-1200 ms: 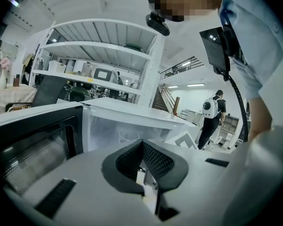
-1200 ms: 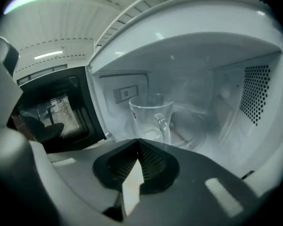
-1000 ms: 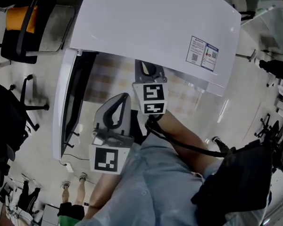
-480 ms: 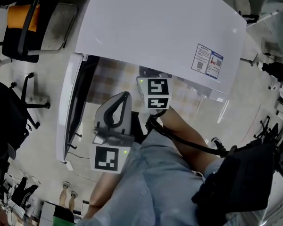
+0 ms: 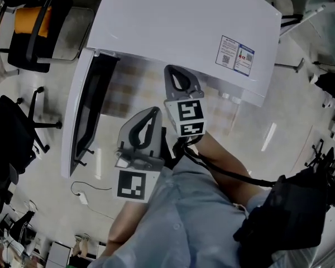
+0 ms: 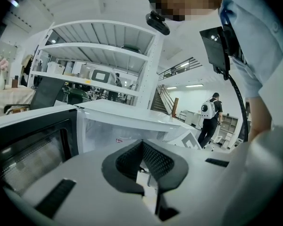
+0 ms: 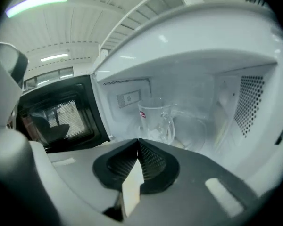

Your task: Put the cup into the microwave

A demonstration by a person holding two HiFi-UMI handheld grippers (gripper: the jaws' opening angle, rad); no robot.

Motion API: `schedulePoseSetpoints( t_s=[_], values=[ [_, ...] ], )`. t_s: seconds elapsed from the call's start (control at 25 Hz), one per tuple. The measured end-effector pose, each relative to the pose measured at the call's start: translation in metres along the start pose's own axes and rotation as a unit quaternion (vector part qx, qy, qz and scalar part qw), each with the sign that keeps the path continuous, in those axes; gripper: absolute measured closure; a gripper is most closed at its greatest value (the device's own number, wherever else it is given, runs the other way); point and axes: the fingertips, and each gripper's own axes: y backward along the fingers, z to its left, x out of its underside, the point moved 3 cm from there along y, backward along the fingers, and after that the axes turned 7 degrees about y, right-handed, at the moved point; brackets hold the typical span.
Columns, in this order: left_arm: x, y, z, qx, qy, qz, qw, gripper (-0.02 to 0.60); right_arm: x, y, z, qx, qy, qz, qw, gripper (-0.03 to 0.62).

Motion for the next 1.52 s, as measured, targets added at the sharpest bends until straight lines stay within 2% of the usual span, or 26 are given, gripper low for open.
schedulePoseSetpoints(
  t_s=[0.28, 0.48, 0.8, 1.16, 1.52],
  values=[
    [-0.001, 0.024, -0.056, 0.002, -0.030, -0.040, 0.9987, 0.577, -0.002, 0.088, 0.008, -0.032, 0.034, -0.039, 0.998, 0.591],
    [0.000, 0.048, -0.109, 0.007, -0.059, -0.063, 0.9963, 0.577, -0.008, 0.171, 0.010, -0.042, 0.059, -0.066, 0.995, 0.592],
    [-0.025, 0.088, -0.180, -0.011, -0.114, -0.131, 0.9847, 0.577, -0.023, 0.285, 0.012, -0.038, 0.056, -0.134, 0.989, 0.592],
    [-0.033, 0.116, -0.230, -0.015, -0.158, -0.165, 0.9735, 0.577, -0.040, 0.344, 0.010, -0.026, 0.074, -0.199, 0.977, 0.592],
    [-0.028, 0.130, -0.241, -0.034, -0.168, -0.166, 0.9712, 0.577, -0.037, 0.367, 0.007, -0.022, 0.073, -0.219, 0.973, 0.594]
  ],
)
